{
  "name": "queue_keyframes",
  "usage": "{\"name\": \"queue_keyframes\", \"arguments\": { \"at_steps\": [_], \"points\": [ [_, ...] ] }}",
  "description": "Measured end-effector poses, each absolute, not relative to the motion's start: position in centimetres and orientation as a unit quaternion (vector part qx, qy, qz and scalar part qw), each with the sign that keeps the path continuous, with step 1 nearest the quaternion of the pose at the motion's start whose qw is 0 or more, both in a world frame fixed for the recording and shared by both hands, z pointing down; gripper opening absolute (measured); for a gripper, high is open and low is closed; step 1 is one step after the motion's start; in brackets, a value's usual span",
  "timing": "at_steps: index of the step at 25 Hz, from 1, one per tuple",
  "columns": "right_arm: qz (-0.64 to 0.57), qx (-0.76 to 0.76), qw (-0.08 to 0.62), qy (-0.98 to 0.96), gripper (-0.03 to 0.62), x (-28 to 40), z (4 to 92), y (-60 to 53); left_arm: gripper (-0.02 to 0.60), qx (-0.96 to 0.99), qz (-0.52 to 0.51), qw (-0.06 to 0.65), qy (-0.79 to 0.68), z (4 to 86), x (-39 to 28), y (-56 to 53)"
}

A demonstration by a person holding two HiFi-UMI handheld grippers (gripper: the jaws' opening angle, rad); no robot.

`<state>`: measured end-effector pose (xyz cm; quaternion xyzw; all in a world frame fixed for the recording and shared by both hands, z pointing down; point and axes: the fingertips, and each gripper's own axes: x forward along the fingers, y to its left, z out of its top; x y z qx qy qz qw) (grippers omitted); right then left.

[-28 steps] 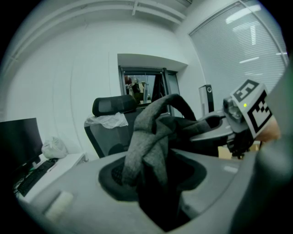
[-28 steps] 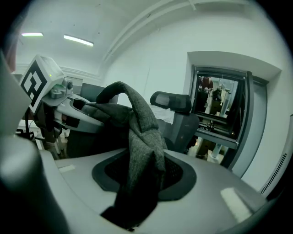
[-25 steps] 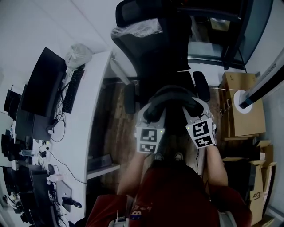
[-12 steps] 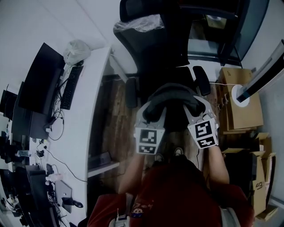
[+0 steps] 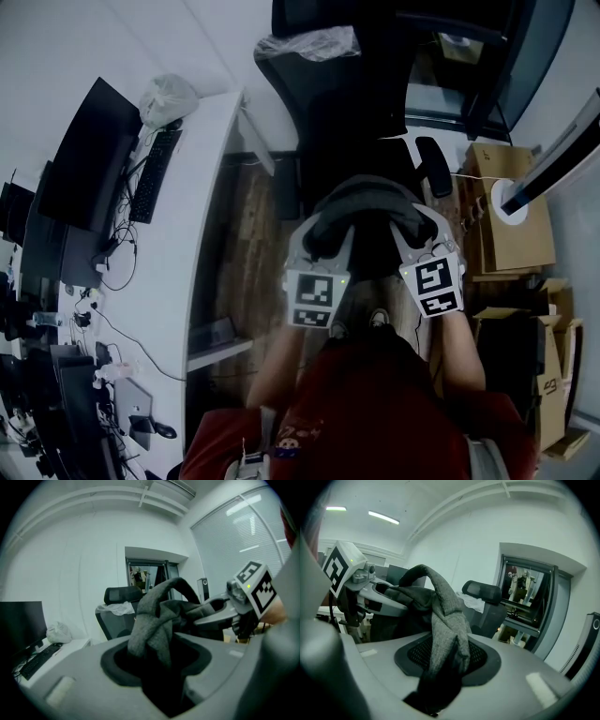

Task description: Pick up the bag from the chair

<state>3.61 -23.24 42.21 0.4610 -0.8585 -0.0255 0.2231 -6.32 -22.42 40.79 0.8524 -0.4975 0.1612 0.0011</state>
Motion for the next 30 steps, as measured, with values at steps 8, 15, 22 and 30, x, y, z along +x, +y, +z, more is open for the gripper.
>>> {"name": "queue_keyframes", "arguments": {
  "at_steps": [8, 15, 22, 30],
  "points": [
    [-0.027, 0.467, 0.222, -0.856, 0.152, 2.2, 41.7, -22.6, 0.186, 0.855, 0.157, -0.005, -0.494, 40.3, -7.8, -21.9],
    [-0.034, 0.471, 0.224, -0.853, 0.152, 1.7, 41.2, -22.6, 0.186, 0.857, 0.151, -0.008, -0.492, 39.9, -8.3, -21.9],
    [-0.033, 0.474, 0.222, -0.851, 0.152, 1.7, 41.1, -22.4, 0.186, 0.859, 0.151, -0.013, -0.490, 39.8, -8.2, -21.8],
    [-0.033, 0.474, 0.223, -0.851, 0.152, 1.6, 41.0, -22.6, 0.187, 0.858, 0.150, -0.016, -0.491, 39.7, -8.4, -22.0]
  ]
}}
